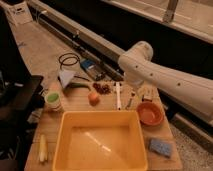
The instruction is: Wipe red bowl with brush
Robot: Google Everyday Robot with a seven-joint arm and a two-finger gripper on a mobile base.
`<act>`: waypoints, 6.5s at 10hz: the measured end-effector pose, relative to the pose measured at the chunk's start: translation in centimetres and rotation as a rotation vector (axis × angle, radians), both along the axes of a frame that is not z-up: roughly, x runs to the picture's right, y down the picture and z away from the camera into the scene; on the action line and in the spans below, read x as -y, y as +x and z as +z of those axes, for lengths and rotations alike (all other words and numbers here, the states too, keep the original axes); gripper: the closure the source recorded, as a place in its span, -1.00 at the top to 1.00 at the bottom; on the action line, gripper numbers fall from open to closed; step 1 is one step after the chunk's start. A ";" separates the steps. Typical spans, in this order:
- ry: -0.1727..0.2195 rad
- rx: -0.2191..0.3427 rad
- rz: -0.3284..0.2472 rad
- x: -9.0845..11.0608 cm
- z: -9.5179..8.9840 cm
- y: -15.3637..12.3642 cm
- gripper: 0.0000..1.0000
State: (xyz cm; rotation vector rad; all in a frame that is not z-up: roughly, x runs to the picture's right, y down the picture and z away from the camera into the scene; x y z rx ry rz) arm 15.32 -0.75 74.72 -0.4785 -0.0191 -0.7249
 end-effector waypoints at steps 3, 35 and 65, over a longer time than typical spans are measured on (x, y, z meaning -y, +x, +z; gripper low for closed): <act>-0.041 0.038 -0.011 0.3 2.8 1.1 0.30; -0.354 0.435 -0.019 -7.7 20.6 -6.6 -0.42; -0.108 0.130 0.323 -6.3 -2.1 5.8 -1.00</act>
